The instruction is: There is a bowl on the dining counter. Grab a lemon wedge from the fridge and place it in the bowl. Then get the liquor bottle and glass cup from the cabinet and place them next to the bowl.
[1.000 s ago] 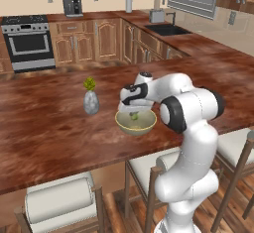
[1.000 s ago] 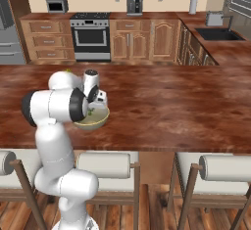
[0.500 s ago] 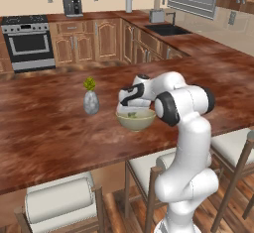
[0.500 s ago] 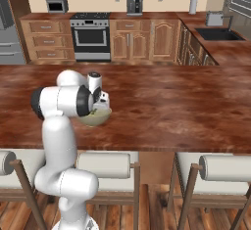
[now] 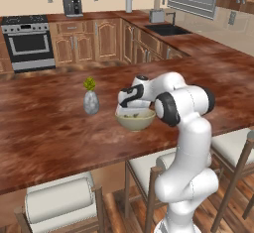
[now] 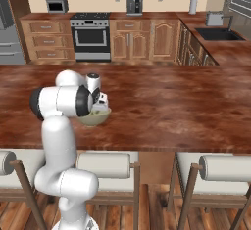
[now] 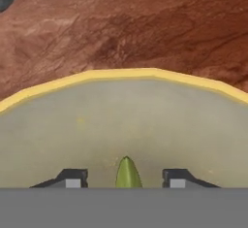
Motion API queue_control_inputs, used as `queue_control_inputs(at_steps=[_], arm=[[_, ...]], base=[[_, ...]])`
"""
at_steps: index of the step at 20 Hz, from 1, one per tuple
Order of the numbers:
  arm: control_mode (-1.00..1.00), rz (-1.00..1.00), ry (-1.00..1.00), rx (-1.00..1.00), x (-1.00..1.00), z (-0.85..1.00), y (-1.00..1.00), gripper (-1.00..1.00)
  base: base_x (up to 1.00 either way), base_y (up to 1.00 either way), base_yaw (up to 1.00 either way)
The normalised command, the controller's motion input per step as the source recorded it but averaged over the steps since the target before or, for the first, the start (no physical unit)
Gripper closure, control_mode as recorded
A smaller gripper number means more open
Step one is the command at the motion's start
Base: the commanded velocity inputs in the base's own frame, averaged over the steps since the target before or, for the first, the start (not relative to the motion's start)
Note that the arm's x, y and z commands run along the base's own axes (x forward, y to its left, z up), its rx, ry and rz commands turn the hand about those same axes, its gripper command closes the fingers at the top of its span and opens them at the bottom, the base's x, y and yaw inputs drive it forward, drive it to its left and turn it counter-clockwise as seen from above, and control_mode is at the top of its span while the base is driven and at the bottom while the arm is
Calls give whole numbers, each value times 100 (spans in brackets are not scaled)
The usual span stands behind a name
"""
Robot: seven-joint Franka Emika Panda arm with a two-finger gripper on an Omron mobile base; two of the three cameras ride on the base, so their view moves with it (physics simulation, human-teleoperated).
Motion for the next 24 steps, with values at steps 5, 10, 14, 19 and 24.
queue_control_inputs(at_steps=[5,10,14,19,24], arm=[[-100,0,-4,0,-31,4,0,-100],[-100,0,-6,0,-37,26,0,-100],[-100,0,-9,0,-49,55,0,-100],[-100,0,-14,0,-63,80,0,-100],[-100,0,-16,0,-78,97,0,-100]], base=[[0,0,0],[0,0,0],[0,0,0],[0,0,0],[0,0,0]])
